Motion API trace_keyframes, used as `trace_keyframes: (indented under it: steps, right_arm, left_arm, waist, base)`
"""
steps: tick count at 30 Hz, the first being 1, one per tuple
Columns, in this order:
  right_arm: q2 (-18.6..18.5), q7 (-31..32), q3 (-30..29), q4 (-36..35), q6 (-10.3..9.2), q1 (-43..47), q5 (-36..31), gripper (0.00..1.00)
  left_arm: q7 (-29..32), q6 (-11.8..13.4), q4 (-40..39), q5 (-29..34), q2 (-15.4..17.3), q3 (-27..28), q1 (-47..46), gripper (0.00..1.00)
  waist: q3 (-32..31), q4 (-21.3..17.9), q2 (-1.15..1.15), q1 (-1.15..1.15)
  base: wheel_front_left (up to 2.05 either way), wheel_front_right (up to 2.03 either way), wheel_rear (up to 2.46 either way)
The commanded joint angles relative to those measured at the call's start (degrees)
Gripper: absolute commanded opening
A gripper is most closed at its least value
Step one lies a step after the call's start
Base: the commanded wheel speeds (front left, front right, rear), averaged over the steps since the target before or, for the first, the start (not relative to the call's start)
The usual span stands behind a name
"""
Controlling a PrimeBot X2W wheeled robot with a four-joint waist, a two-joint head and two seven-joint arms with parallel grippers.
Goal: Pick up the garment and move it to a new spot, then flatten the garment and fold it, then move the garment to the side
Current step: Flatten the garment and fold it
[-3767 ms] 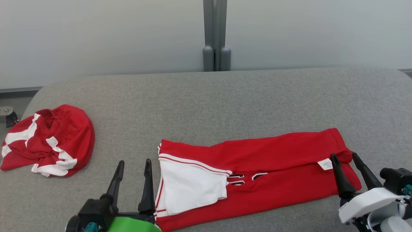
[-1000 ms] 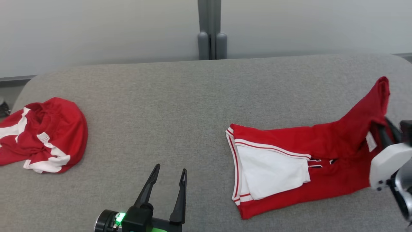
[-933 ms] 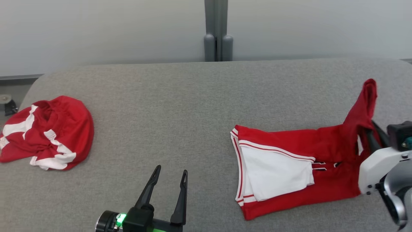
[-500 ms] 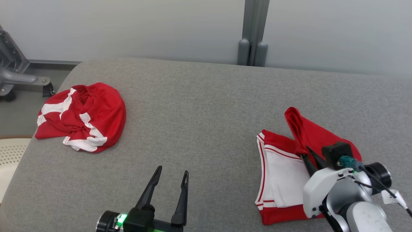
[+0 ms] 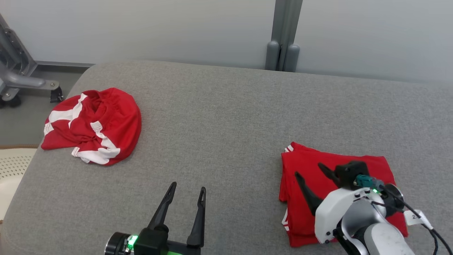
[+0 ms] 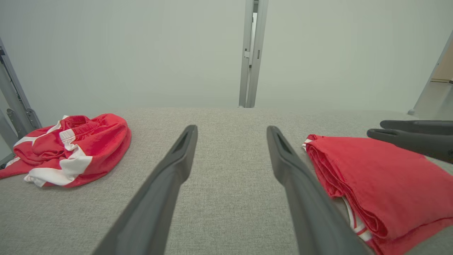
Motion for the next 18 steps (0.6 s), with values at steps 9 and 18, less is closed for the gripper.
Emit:
trace_keyframes:
  steps: [9, 18]
  right_arm:
    - [-5.3, -11.0, -2.7, -2.1, -0.11, -0.1, 5.2, 1.0]
    - [-8.9, -30.1, -1.2, 10.4, -0.1, 1.6, 8.6, 1.0]
  left_arm:
    - [-0.2, 1.5, -0.7, -0.7, 0.1, 1.6, 0.6, 1.0]
    - [-0.2, 2.0, -0.8, -1.2, 0.1, 3.5, 1.5, 1.0]
  waist:
    - [-0.9, -6.8, 0.0, 0.0]
    - [-2.7, -12.1, 0.0, 0.0]
  base:
    - [0.0, 0.0, 0.0]
    - [0.0, 0.0, 0.0]
